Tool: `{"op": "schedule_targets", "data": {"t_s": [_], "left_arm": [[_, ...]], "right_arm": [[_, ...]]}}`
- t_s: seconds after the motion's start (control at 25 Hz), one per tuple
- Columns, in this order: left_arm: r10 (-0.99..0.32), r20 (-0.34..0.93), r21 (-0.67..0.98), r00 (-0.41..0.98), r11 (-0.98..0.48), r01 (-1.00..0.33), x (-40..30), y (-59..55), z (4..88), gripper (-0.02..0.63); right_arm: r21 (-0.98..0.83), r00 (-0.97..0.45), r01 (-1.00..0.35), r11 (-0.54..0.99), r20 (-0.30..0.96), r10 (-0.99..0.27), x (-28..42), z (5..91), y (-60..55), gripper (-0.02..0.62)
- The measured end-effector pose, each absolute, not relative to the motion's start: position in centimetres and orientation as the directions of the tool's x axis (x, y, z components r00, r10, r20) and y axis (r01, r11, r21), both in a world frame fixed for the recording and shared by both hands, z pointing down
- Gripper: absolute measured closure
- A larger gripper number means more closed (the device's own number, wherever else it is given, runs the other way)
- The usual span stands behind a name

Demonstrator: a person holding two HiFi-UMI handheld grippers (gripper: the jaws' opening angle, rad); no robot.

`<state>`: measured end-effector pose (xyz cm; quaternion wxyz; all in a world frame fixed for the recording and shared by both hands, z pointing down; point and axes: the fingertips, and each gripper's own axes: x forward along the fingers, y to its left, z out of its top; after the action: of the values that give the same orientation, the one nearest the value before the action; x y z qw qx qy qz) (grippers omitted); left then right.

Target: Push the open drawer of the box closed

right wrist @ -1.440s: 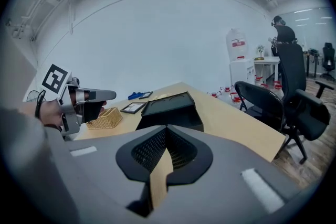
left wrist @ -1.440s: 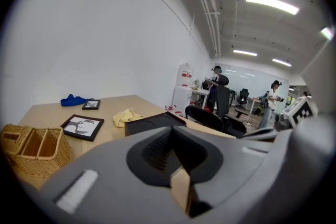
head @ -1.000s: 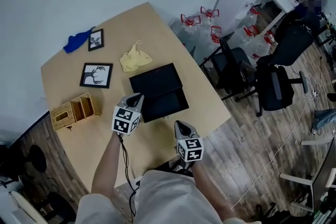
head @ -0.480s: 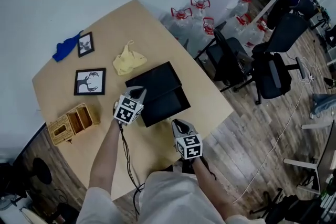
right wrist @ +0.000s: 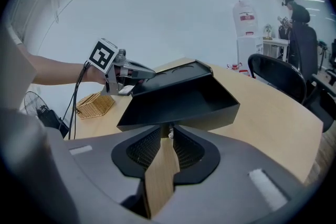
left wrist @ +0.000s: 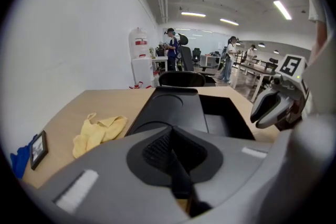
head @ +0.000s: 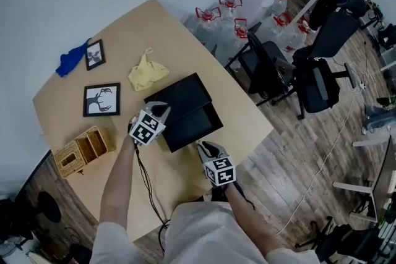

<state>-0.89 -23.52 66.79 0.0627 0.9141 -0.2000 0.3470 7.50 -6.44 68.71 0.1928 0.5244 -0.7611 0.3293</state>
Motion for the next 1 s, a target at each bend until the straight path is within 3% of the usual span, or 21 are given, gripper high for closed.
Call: {"op": "schedule_targets", "data": {"t_s": [0.28, 0.6, 1.0], "left_arm": [[-0.277, 0.685, -0.014, 0.674, -0.93, -0.368, -0.2, -23.3, 66.3, 0.554], [-0.295, 0.622, 0.099, 0.725, -0.889, -0.446, -1.5, -24.3, 66.4, 0.554], [-0.305, 0.671, 0.01, 0.675, -0.907, -0.42, -1.4, -23.9, 67.2, 0.554]], "right_arm": [[-0.29, -0.378, -0.926, 0.243, 0.677, -0.631, 7.5, 71.3, -6.9, 0.502], [-0.247, -0.351, -0.936, 0.251, 0.703, -0.618, 7.1, 72.5, -7.1, 0.5], [-0.188, -0.3, -0.953, 0.239, 0.71, -0.637, 7.2, 72.5, -7.6, 0.509]]}}
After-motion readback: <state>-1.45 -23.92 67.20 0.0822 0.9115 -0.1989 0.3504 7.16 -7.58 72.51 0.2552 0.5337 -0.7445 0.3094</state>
